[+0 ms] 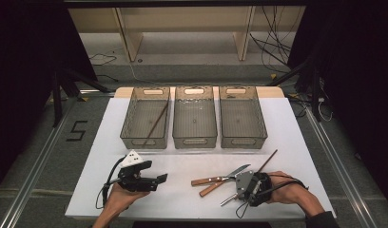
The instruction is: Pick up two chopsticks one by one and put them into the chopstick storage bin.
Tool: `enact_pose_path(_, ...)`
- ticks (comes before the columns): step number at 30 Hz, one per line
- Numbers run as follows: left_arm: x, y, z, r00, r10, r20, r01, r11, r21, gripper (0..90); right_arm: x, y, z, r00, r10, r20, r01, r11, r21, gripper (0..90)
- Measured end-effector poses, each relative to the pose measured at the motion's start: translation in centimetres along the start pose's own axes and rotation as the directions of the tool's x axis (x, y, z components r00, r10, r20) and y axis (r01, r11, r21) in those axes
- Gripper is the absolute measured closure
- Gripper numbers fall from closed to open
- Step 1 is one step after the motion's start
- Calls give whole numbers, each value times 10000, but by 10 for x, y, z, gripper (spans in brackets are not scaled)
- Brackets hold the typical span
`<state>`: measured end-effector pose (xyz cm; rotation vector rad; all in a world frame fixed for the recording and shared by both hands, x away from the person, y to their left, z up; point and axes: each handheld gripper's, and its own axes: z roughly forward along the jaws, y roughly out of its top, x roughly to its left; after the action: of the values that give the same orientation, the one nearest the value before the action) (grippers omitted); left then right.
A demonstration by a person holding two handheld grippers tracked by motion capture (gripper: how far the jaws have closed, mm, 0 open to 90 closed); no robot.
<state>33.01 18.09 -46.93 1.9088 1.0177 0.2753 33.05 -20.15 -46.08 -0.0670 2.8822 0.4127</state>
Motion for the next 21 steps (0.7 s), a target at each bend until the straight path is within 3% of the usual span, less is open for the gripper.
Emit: enact_pose_path(21, 0, -1, 2, 9999, -53, 99, 51, 9999, 122, 162, 6, 7, 4, 9936, -1086, 324, 1079, 9939, 236, 679)
